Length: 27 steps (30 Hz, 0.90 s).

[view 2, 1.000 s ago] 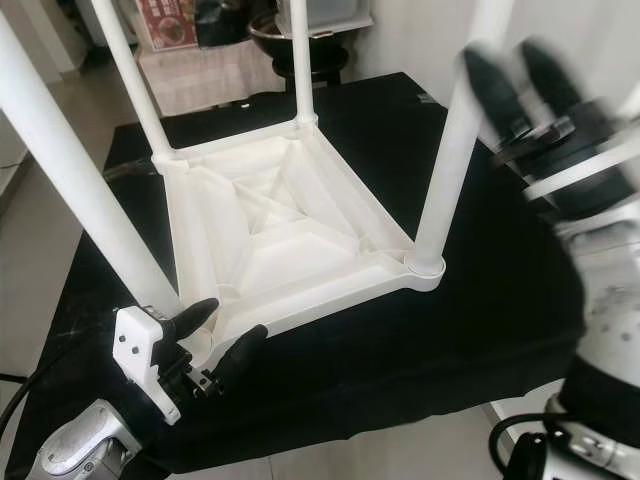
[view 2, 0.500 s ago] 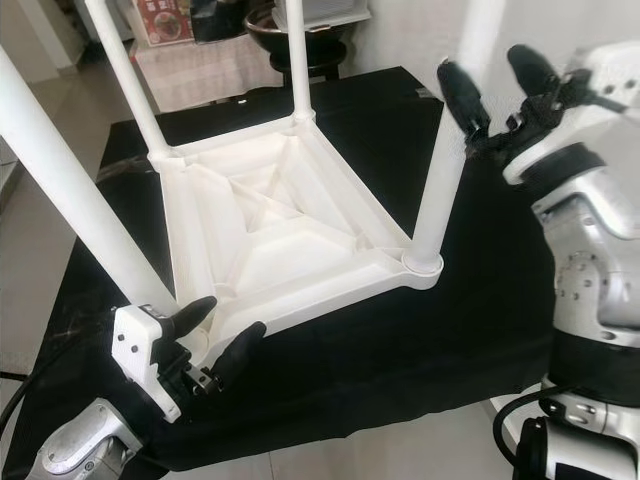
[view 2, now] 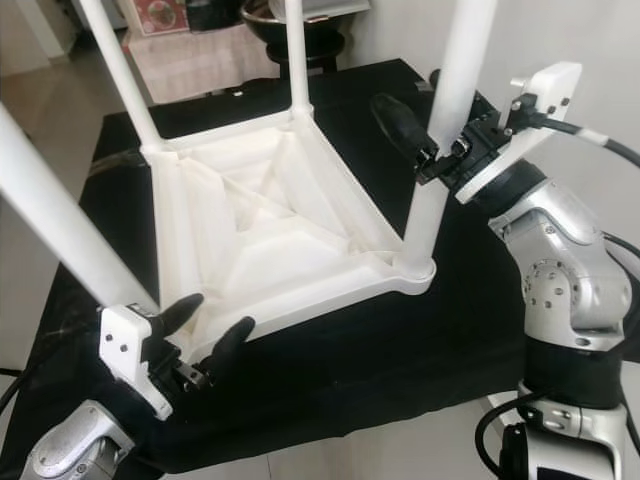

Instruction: Building children table

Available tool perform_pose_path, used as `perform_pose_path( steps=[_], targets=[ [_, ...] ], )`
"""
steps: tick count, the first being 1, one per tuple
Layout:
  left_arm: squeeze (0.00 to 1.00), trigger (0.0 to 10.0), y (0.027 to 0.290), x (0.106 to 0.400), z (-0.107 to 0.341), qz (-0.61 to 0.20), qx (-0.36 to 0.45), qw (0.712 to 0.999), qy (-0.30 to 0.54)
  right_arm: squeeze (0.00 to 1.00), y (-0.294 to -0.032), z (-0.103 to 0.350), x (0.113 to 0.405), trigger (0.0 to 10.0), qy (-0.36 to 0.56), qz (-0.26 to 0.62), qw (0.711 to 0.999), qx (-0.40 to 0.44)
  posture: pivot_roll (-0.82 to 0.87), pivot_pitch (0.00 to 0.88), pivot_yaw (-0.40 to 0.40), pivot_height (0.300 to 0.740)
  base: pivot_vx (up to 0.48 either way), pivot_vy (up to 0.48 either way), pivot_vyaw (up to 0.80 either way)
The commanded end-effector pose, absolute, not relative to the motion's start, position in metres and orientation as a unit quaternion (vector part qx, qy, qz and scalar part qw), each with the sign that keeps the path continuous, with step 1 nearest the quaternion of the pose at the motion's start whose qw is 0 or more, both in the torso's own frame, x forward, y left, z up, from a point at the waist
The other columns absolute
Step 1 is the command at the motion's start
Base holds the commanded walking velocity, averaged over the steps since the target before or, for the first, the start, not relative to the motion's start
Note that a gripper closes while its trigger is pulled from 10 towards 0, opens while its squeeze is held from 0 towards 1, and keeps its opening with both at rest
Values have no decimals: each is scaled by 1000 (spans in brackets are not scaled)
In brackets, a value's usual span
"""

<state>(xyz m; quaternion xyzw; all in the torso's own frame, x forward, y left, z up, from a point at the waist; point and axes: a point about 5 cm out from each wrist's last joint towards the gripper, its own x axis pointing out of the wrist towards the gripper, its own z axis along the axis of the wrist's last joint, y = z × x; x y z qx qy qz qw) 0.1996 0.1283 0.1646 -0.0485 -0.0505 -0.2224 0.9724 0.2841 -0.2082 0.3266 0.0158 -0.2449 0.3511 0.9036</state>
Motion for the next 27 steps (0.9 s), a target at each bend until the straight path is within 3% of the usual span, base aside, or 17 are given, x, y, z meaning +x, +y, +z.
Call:
perform_pose_path(
  steps=[1,10,13,27],
  targets=[
    [0,10000,133,199,160,-209,-39,976,-40,0,-192,328,279,10000,-243,400,884,14,-91,138,42,740,0,0,0],
    [0,10000,134,200,160,-208,-37,977,-41,0,-198,321,293,10000,-221,341,913,-32,-94,135,39,740,0,0,0],
    [0,10000,134,200,160,-205,-38,977,-41,0,-211,332,308,10000,-217,263,939,-39,-96,133,37,740,0,0,0],
    [0,10000,133,201,158,-195,-43,979,-40,0,-209,347,312,10000,-207,251,944,-53,-117,136,18,740,0,0,0]
  ],
)
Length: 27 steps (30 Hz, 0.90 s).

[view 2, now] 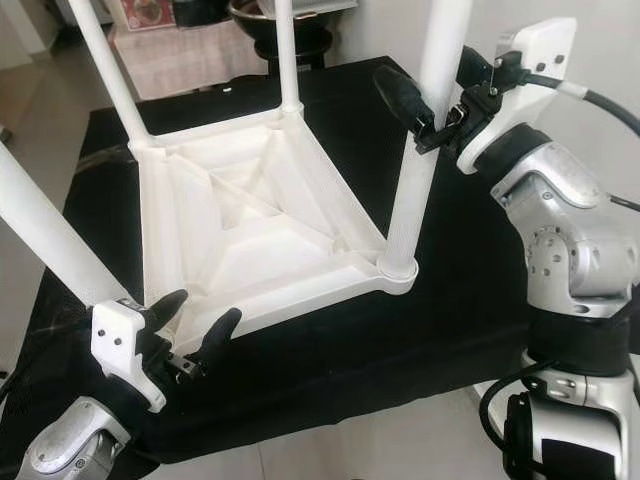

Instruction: Building children table

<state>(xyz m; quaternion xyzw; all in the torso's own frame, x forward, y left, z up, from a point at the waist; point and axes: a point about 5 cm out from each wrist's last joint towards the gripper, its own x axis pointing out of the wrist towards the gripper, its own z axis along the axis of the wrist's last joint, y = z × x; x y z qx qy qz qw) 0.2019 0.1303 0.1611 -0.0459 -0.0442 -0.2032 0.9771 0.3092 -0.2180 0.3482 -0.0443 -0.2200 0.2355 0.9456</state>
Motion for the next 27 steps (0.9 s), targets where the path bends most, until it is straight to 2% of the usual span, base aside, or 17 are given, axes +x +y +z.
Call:
perform_pose_path(
  steps=[1,7,16,17,19,20,27],
  targets=[
    [0,10000,133,200,158,-195,-43,979,-40,0,-208,349,312,10000,-205,254,943,-57,-122,138,17,740,0,0,0],
    [0,10000,134,200,157,-191,-43,980,-39,0,-203,351,311,10000,-178,276,942,-73,-128,139,13,740,0,0,0],
    [0,10000,135,200,157,-180,-44,982,-41,0,-197,331,315,10000,-139,276,948,-79,-120,140,12,740,0,0,0],
    [0,10000,135,200,156,-176,-45,983,-39,0,-198,330,316,4157,-135,271,950,-75,-120,140,12,740,0,0,0],
    [0,10000,136,200,156,-173,-45,983,-38,0,-198,329,317,4157,-133,269,951,-72,-120,140,12,740,0,0,0],
    [0,10000,137,200,156,-167,-44,984,-34,0,-198,329,317,0,-132,270,951,-69,-115,138,18,740,0,0,0],
    [0,10000,138,190,153,-121,-44,992,-7,0,-196,329,317,0,-128,273,951,-65,-93,134,24,740,0,0,0]
  ],
)
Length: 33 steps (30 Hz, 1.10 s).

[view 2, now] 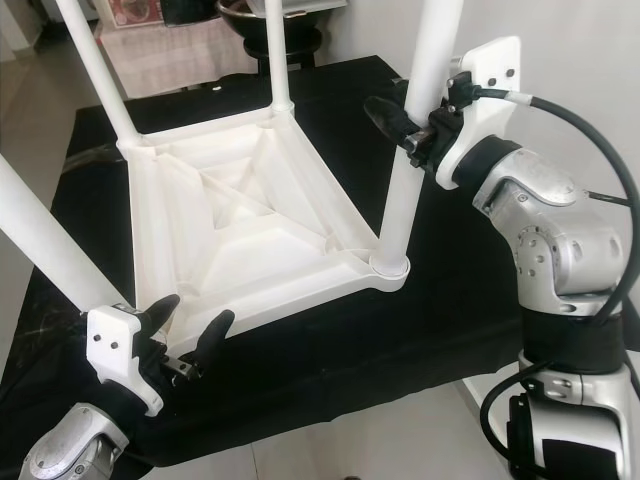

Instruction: Building children table

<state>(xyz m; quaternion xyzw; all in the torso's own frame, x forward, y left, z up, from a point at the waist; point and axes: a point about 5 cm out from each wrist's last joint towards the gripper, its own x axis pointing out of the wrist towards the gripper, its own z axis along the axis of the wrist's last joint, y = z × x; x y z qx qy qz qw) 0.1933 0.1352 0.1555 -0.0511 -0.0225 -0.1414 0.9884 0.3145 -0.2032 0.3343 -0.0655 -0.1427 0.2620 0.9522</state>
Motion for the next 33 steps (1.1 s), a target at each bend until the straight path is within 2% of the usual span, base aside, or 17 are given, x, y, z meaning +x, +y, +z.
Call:
perform_pose_path(
  steps=[1,7,12,20,25,26,28,29,33],
  targets=[
    [0,10000,136,184,152,-109,-45,993,5,0,-196,328,318,0,-126,274,951,-65,-89,134,25,740,0,0,0],
    [0,10000,133,161,149,-61,-48,996,37,0,-191,325,319,0,-120,284,949,-65,-73,138,27,740,0,0,0],
    [0,10000,134,154,148,-45,-45,997,45,0,-190,325,320,0,-119,285,949,-67,-71,141,27,740,0,0,0],
    [0,10000,152,134,138,37,-7,996,81,0,-186,325,323,0,-117,292,947,-65,-61,152,12,740,0,0,0],
    [0,10000,168,140,138,81,10,995,57,0,-182,325,324,0,-116,299,945,-64,-63,156,4,740,0,0,0],
    [0,10000,175,147,138,87,9,995,44,0,-181,324,324,1882,-116,301,944,-64,-66,155,-3,740,0,0,0],
    [0,10000,179,153,139,89,7,995,36,0,-180,324,325,1882,-117,302,944,-64,-66,155,-3,740,0,0,0],
    [0,10000,182,160,141,85,3,996,24,0,-180,324,325,10000,-116,305,943,-64,-69,156,-3,740,0,0,0],
    [0,10000,187,171,145,75,11,997,3,0,-179,324,325,10000,-114,309,942,-64,-72,156,-9,740,0,0,0]
  ],
)
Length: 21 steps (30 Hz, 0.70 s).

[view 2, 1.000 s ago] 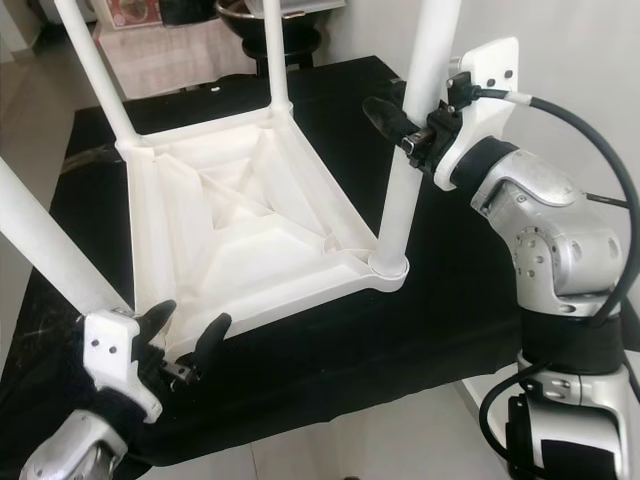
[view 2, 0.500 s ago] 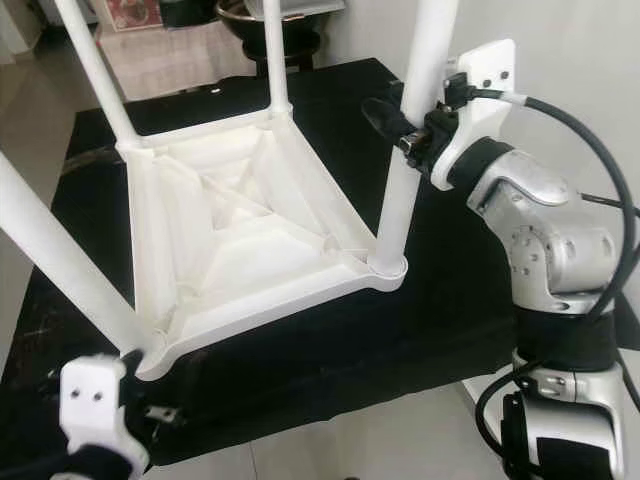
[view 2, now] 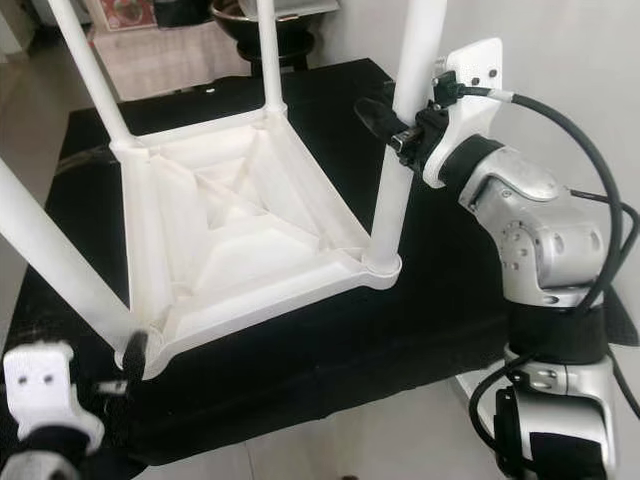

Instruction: Building children table

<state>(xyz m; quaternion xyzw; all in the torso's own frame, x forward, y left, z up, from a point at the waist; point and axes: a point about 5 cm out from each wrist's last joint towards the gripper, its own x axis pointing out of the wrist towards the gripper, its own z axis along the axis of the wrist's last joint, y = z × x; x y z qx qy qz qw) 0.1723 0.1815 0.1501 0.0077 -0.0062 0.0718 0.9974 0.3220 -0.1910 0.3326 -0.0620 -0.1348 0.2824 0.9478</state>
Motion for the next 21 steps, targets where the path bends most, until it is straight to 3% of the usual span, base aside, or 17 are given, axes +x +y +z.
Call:
perform_pose_path(
  steps=[1,9,19,20,21],
  targets=[
    [0,10000,189,178,146,67,13,998,-6,0,-179,324,324,10000,-114,310,942,-63,-82,156,-9,740,0,0,0],
    [0,10000,191,197,137,35,8,999,-2,0,-179,326,322,10000,-116,310,941,-65,-100,163,0,740,0,0,0],
    [0,10000,191,196,120,40,-11,999,23,0,-180,326,321,10000,-116,306,943,-66,-101,171,3,740,0,0,0],
    [0,8588,192,195,120,43,-11,999,20,0,-180,326,321,10000,-116,306,943,-65,-101,171,3,740,0,0,0],
    [0,0,193,195,120,50,-13,999,16,0,-179,326,321,10000,-115,307,942,-64,-99,170,2,740,0,0,0]
  ],
)
